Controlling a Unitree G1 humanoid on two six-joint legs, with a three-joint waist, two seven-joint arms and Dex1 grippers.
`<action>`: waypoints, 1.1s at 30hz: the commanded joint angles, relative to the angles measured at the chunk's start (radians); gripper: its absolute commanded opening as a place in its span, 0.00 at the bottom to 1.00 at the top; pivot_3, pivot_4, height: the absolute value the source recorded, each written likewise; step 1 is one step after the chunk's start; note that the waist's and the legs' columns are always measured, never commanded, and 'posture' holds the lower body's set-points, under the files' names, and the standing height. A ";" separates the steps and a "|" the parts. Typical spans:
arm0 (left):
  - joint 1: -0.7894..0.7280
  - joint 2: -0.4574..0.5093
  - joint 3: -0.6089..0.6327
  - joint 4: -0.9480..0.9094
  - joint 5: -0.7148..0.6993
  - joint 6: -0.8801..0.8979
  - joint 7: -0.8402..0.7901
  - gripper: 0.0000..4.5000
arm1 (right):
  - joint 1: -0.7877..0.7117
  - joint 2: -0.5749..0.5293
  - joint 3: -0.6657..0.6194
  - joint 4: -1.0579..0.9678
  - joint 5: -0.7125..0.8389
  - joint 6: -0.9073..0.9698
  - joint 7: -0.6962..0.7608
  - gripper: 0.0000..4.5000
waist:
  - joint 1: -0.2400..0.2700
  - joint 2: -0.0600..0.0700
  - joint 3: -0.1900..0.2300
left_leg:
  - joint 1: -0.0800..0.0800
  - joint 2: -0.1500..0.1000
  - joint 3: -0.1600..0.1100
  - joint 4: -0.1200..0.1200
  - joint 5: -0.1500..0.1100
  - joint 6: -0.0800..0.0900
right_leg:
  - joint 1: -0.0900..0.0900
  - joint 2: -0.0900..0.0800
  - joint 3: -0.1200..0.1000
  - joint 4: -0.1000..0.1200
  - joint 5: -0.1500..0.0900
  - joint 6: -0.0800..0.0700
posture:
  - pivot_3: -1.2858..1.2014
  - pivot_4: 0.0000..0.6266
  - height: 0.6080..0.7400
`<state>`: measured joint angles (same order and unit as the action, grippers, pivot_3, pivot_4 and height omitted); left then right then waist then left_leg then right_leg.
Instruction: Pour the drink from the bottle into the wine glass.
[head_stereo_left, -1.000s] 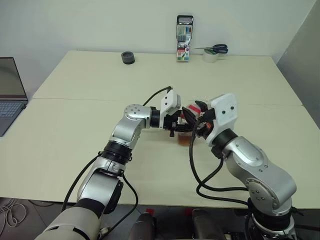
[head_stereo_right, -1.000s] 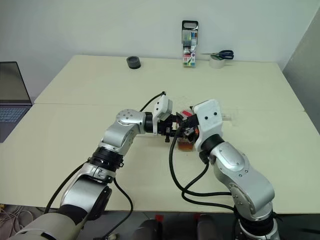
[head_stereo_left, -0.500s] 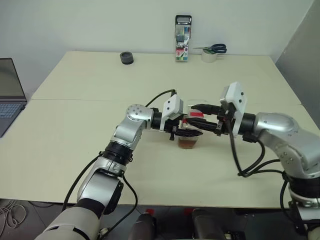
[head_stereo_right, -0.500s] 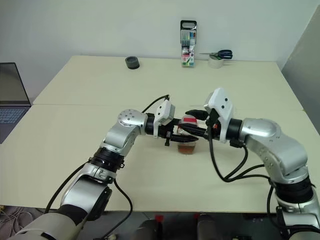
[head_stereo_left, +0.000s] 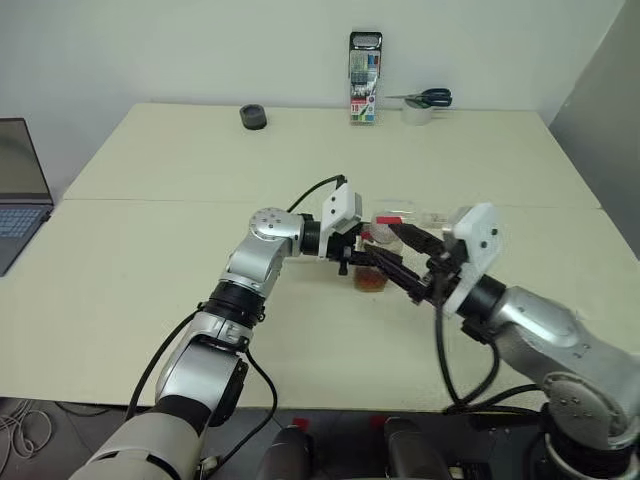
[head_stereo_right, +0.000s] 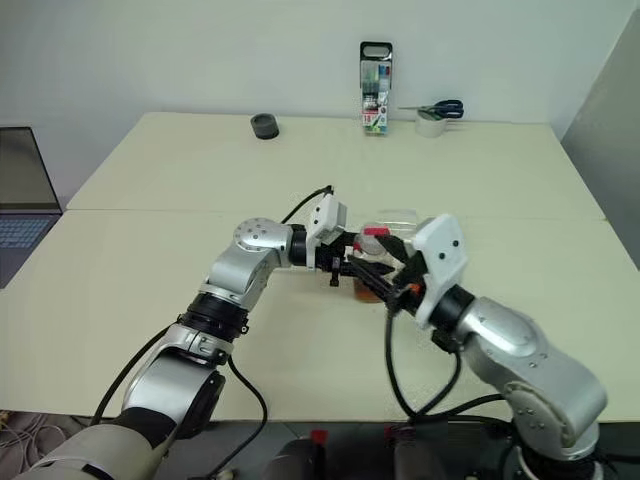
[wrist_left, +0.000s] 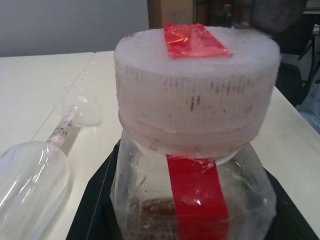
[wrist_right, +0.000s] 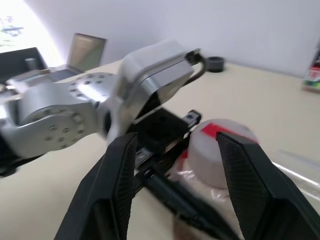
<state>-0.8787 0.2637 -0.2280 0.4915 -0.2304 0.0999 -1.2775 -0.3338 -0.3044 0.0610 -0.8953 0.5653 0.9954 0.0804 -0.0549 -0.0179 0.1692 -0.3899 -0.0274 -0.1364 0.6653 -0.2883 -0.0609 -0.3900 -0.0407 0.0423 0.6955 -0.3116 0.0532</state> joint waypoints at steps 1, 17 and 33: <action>-0.041 -0.005 0.023 -0.014 -0.010 -0.020 -0.004 0.40 | -0.023 0.050 0.069 0.020 -0.114 -0.049 -0.102 0.59 | -0.001 0.000 0.000 | 0.000 0.001 0.000 0.000 0.000 0.000 | 0.000 0.001 -0.001 0.001 0.000 0.000 | 0.52 0.24 1.00; -0.050 -0.012 0.023 -0.008 -0.008 -0.022 0.001 0.40 | -0.021 0.102 0.098 0.020 -0.242 -0.055 -0.131 0.95 | -0.002 0.000 0.000 | 0.001 0.001 0.000 -0.001 0.001 -0.002 | 0.000 0.001 0.000 0.001 0.000 0.000 | 0.52 0.24 1.00; -0.040 -0.009 0.023 -0.014 -0.008 -0.023 0.002 0.40 | -0.006 0.161 0.143 0.056 -0.338 -0.063 -0.143 0.81 | -0.002 0.000 0.000 | 0.001 0.001 0.000 -0.001 0.001 -0.002 | 0.000 0.002 0.000 0.001 0.000 0.000 | 0.52 0.24 1.00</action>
<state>-0.9052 0.2592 -0.2279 0.5077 -0.2265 0.0985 -1.2768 -0.3346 -0.1519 0.2000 -0.8199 0.2437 0.9477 -0.0606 -0.0571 -0.0176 0.1691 -0.3891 -0.0262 -0.1367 0.6640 -0.2873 -0.0628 -0.3903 -0.0392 0.0425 0.6963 -0.3116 0.0530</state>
